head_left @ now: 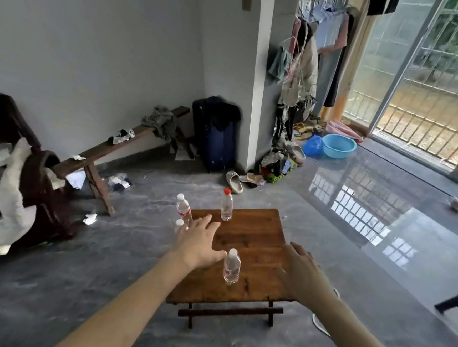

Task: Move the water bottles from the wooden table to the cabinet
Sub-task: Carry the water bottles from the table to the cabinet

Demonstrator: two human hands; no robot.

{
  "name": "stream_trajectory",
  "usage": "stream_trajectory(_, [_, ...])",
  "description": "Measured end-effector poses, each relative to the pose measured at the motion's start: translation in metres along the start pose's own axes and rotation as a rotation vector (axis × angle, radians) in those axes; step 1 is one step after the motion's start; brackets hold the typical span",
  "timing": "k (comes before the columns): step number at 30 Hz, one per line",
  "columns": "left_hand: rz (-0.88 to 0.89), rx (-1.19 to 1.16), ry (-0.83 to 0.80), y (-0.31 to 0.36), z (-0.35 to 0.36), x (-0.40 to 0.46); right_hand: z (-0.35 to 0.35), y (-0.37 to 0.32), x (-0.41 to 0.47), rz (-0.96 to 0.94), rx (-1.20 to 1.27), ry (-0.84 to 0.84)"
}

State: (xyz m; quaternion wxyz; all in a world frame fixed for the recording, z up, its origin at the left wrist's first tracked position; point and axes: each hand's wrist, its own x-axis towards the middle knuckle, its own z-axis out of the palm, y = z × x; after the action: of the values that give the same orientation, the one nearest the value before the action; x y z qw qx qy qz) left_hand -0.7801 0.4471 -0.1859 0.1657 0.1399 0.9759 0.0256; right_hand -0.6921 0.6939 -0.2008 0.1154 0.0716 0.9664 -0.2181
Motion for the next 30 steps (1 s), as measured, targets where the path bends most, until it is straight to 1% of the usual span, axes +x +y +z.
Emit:
stream_trajectory(3, [-0.025,0.002,-0.014,-0.005,0.012,0.033,0.019,0.012,0.034,0.003,0.057,-0.055])
stream_trajectory(6, [-0.050,-0.006,-0.034,-0.009,0.038,0.059,0.045,0.023,0.072,0.002,0.049,-0.123])
stream_trajectory(10, [-0.069,-0.059,-0.082,-0.011,0.093,0.077,0.089,0.038,0.113,0.003,0.017,-0.197])
stream_trajectory(14, [-0.084,-0.095,-0.131,-0.013,0.157,0.097,0.143,0.055,0.137,-0.005,0.017,-0.285])
stream_trajectory(17, [-0.105,-0.177,-0.134,-0.020,0.200,0.119,0.184,0.070,0.146,-0.011,0.024,-0.334])
stream_trajectory(22, [-0.123,-0.363,-0.125,-0.033,0.267,0.163,0.244,0.092,0.168,-0.006,0.040,-0.359])
stream_trajectory(25, [-0.112,-0.485,-0.076,-0.034,0.304,0.184,0.274,0.100,0.187,0.022,0.077,-0.359])
stream_trajectory(28, [-0.068,-0.648,0.020,-0.029,0.331,0.200,0.302,0.107,0.205,0.030,0.102,-0.351])
stream_trajectory(30, [-0.072,-0.737,0.094,-0.026,0.346,0.207,0.318,0.111,0.214,0.011,0.128,-0.340])
